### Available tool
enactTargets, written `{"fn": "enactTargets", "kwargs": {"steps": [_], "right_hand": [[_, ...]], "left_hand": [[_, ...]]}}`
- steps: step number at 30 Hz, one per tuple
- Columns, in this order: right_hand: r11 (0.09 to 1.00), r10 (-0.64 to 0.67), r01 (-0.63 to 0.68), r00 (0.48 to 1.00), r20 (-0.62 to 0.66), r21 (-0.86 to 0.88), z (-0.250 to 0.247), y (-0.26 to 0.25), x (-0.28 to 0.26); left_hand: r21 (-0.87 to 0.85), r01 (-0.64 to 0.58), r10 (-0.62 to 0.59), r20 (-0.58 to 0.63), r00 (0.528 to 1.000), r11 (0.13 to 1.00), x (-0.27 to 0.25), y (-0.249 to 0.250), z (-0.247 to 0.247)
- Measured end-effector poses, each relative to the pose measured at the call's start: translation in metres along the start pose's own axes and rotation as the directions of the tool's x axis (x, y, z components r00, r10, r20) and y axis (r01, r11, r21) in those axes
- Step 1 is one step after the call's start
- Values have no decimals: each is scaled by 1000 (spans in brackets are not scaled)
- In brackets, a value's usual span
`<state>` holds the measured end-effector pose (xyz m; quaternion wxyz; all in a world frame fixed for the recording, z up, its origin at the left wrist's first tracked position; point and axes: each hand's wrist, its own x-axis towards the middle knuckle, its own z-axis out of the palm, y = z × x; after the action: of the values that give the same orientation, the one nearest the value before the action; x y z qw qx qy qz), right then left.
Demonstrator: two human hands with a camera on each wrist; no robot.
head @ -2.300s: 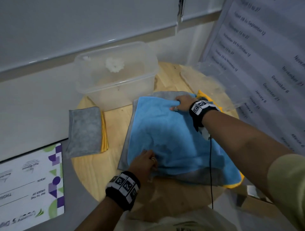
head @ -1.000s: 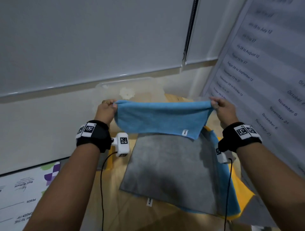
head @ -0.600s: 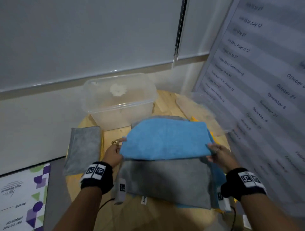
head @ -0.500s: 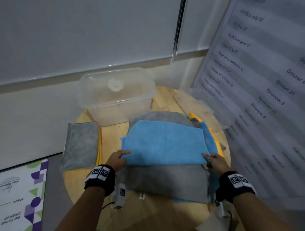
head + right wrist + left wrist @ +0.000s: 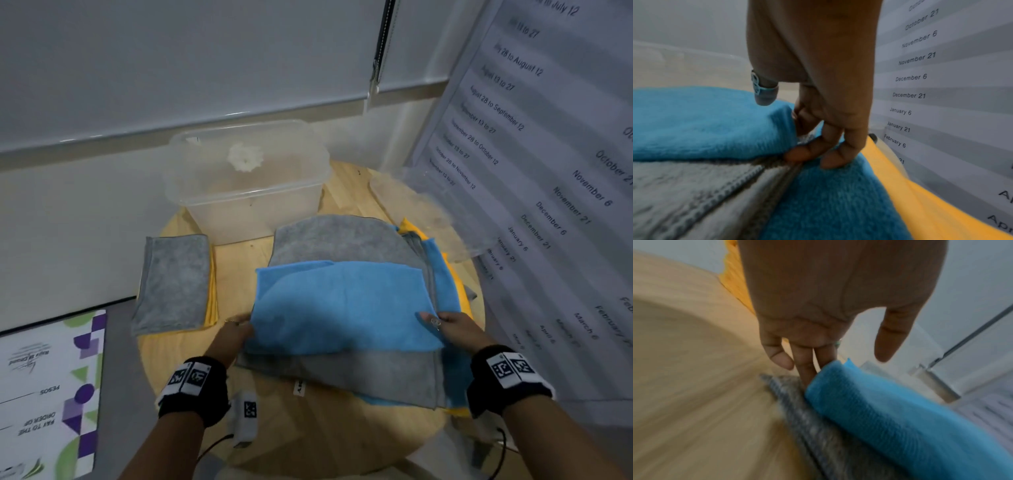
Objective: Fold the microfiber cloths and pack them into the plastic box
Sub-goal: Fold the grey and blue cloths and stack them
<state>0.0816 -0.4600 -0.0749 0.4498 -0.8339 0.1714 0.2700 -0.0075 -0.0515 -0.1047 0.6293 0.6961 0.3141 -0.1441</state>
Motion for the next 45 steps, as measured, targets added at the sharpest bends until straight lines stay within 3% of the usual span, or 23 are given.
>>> {"fn": "enactTargets", "kwargs": {"steps": [2,5,8,12,13,15,17,19,23,28,30,33,39,45], "right_hand": [[998,52,-52,999,-8,-32,5,-4,3],[989,0,-23,988,-157,-146,13,-21,17],[986,-115,82,966,-230,-146,18,-32,37],[992,-118,128,944,-309,11,19,-22,49],[991,-96,119,947,-308,58,20,-16,46],[990,-66,93,971,-229,108,22,-4,41],[994,-64,73,992,-111,84,25,3,41],[994,-87,93,991,-104,51,26,-2,45],[980,-196,184,963,-182,-83,26,-27,54],[955,-294,294,923,-250,-38,22,-45,64],[951,-294,309,921,-255,16,22,-46,66],[950,-286,304,939,-194,74,24,-48,69],[958,-152,176,981,-118,227,25,-55,75],[896,-177,259,953,-245,360,12,-58,71]], "left_hand": [[196,56,-54,-15,998,979,-4,0,13],[496,35,53,-163,985,868,4,10,22],[500,-118,246,-197,949,858,12,25,26],[397,-345,446,-195,874,851,9,37,16],[377,-355,447,-193,873,856,10,34,12],[327,-305,365,-142,920,895,15,25,4],[243,-134,155,-70,985,961,23,22,3],[220,-15,32,-75,997,975,33,27,9],[444,-42,164,-241,957,895,51,47,24],[398,-151,312,-377,872,905,64,62,28],[397,-138,299,-381,875,907,68,63,29],[455,-38,198,-311,929,890,78,64,29],[529,-3,139,-217,966,849,91,74,31],[485,-123,286,-279,917,866,82,86,24]]}}
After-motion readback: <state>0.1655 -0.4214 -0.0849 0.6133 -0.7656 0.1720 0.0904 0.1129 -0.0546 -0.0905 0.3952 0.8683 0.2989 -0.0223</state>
